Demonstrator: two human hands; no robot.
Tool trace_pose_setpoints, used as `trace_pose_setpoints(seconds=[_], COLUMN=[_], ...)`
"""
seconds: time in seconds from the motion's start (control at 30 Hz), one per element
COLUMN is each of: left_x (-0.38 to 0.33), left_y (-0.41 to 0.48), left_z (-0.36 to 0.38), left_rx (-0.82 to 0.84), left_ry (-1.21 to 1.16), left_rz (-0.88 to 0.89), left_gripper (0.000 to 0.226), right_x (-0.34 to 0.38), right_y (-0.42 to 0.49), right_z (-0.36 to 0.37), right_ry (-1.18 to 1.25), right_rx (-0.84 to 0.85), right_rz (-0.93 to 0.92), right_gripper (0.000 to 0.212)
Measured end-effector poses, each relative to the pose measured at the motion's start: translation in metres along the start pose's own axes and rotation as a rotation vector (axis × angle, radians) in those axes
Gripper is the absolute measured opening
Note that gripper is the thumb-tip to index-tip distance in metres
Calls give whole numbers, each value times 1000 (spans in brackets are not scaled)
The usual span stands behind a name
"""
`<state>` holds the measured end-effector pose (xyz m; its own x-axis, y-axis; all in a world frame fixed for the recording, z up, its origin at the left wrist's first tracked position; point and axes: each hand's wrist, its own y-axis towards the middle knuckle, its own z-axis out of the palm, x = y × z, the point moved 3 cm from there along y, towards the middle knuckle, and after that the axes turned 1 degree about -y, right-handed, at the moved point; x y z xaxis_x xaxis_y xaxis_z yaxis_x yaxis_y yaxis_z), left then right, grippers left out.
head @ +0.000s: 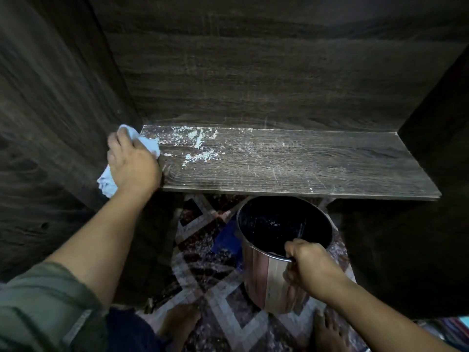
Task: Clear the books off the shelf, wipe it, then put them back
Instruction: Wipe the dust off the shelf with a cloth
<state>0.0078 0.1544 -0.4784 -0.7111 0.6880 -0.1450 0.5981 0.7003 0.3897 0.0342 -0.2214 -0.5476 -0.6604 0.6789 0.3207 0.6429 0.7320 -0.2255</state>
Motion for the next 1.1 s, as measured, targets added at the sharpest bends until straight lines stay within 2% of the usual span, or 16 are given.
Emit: trace_pose_setpoints(seconds=[0.1, 0.23, 0.3, 0.4, 0.5, 0.63, 0.73, 0.8, 0.9, 0.97, 1.1], left_x=[3, -7, -15, -32, -61, -104, -120, -120, -104, -98, -120], left_y=[-8, -16, -23, -33, -46, -59, -53, -43, -29, -29, -48], left_z=[14, 13, 12, 14, 14, 8, -3, -7, 14, 29, 35], left_rx=[166, 198, 177, 132, 146, 189, 107, 78, 236, 341, 342], left_ry=[-40, -135, -168, -181, -241, -535, -646, -515, -225, -190, -221], left_rz=[17, -153, -197, -122, -70, -47, 95, 236, 330, 328, 377], left_gripper=[64, 75, 72, 57, 51, 44, 42, 46, 58, 61, 55], right_x=[-1, -4, -4, -4, -3, 3, 5, 4, 0, -2, -5], right_y=[-1, -3, -2, -1, 0, 1, 1, 0, -2, -4, -6], right_z=[-2, -2, -1, 2, 5, 2, -3, -4, -5, -5, -4], right_ry=[10, 31, 34, 39, 51, 27, 27, 5, -1, 7, 35], right_rx=[6, 5, 6, 15, 29, 10, -1, -3, -21, -29, -25], right_rz=[4, 28, 38, 53, 57, 16, 5, 15, 19, 19, 26], right_gripper=[19, 20, 21, 24, 27, 20, 19, 15, 14, 14, 22])
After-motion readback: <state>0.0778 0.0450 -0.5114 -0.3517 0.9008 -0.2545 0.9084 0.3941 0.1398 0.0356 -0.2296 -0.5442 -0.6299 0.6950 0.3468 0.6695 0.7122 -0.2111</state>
